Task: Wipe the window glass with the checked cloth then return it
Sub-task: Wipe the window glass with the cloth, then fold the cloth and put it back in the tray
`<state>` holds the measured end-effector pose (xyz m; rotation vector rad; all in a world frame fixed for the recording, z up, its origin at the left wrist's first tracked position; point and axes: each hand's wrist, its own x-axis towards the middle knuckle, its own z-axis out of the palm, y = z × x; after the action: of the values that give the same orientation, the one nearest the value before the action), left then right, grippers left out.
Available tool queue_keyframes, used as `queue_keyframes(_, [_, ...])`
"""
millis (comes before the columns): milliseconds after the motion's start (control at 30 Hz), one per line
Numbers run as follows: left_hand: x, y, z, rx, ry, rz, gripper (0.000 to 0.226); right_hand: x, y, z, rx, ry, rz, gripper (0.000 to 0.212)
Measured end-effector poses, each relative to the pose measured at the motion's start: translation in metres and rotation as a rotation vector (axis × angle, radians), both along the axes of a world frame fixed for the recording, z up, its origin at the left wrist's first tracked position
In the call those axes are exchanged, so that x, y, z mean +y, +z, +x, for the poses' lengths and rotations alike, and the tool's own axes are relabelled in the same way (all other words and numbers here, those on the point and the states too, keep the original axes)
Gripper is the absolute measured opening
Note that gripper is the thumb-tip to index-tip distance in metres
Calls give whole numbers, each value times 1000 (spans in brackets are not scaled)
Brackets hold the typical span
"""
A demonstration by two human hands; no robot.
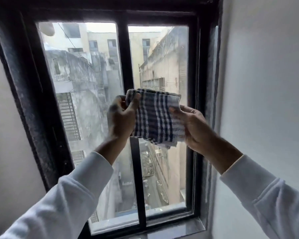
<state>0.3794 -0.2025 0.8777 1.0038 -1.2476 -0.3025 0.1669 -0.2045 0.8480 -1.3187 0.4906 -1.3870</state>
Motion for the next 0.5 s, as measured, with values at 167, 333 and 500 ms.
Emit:
queue_keyframes(167, [44, -29, -7, -41, 70, -79, 37, 67, -16, -6, -17, -254, -39, 35])
queue_keyframes(333, [89, -92, -40, 0, -61, 35, 34, 139, -68, -36, 10, -403, 131, 29])
queue_keyframes(500, [147, -214, -96, 83, -356, 346, 30, 217, -169, -93, 77, -588, 401, 21])
